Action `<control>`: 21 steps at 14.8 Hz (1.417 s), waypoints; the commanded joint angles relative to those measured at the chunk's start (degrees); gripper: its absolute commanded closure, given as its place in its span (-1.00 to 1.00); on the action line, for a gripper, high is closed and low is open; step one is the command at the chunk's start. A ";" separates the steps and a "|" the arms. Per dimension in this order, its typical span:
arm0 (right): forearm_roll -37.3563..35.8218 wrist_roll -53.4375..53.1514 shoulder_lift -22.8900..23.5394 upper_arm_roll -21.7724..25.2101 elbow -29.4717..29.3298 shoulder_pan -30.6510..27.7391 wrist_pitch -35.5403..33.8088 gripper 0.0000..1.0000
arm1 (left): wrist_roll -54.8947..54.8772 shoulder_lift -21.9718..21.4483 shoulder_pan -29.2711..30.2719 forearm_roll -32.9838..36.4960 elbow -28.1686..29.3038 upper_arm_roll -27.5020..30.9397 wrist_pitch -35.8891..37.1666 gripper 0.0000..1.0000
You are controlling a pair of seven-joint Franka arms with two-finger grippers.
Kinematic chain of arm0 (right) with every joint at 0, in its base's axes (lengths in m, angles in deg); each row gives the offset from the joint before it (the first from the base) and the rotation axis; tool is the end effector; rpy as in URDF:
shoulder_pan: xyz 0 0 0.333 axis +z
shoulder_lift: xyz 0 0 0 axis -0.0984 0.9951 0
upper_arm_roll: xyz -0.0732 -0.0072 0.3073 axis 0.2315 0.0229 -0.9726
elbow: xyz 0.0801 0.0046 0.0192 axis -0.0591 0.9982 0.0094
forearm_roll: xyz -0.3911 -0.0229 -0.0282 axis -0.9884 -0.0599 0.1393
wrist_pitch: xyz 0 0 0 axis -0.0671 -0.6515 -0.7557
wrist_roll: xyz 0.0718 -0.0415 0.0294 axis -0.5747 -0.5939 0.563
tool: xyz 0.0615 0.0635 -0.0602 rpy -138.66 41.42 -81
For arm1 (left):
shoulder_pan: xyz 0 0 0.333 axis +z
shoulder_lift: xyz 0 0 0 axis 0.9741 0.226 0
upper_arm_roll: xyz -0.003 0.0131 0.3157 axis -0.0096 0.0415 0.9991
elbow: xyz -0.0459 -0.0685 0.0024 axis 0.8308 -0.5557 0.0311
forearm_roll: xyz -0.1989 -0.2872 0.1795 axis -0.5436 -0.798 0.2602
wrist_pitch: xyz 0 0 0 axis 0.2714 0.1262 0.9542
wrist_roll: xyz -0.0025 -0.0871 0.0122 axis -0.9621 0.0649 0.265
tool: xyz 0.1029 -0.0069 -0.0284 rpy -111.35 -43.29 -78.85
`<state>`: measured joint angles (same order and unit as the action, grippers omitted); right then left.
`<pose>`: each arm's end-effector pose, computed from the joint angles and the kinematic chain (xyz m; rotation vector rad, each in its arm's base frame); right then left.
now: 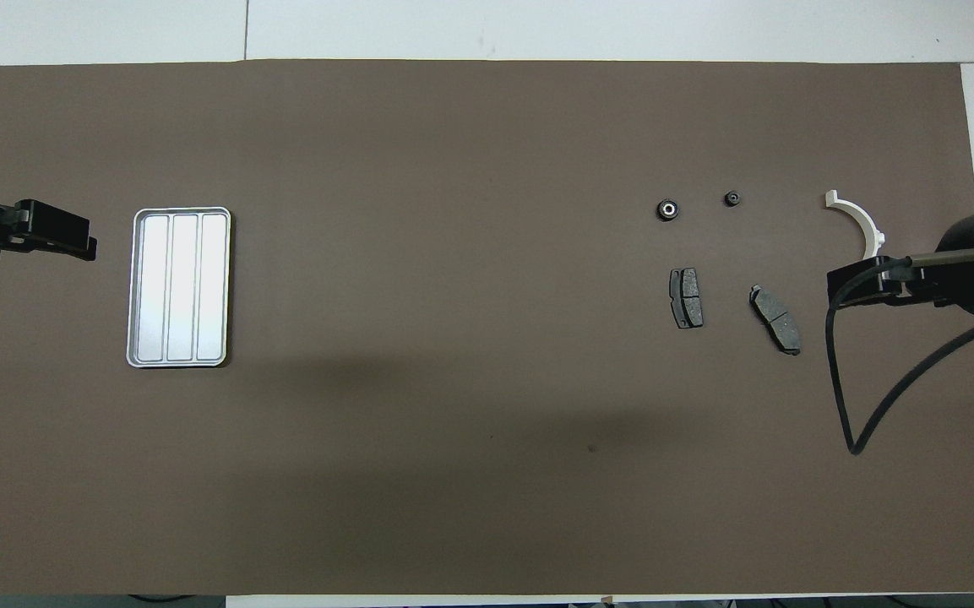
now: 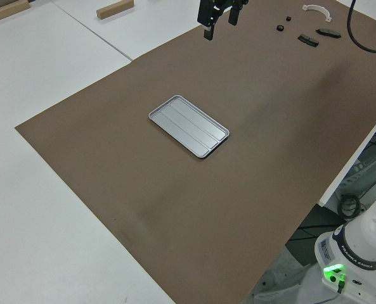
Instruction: Pick bearing gear from pile to tray
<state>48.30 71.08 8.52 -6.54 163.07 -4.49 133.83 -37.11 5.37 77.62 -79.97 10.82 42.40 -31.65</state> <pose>0.5189 0.0489 0.6290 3.1141 -0.0178 -0.0714 0.5671 -0.0376 0.6156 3.1255 -0.1054 -0.0381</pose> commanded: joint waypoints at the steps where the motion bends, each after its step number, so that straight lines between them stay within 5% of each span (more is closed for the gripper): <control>1: 0.01 0.18 -0.87 -0.35 0.66 -0.63 1.05 -1.00 | -0.10 -1.43 -0.15 0.54 1.28 0.16 0.53 -1.00; 15: 0.46 3.34 -1.22 -0.26 1.10 -0.54 1.49 -1.00 | -0.10 -1.43 -0.15 0.54 1.28 0.16 0.45 -1.00; 18: 0.02 2.65 -0.43 -0.26 4.52 0.07 7.89 -1.00 | -0.10 -1.34 -0.15 0.54 1.28 0.16 0.45 -1.00; 21: -0.07 -1.12 5.17 -0.52 6.02 0.51 14.31 -1.00 | -0.10 -1.43 -0.15 0.54 1.28 0.16 0.53 -1.00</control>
<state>48.31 72.24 10.08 -6.86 167.69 -4.26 143.98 -37.11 5.37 77.62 -79.97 10.82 42.40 -31.62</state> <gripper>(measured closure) 0.000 0.000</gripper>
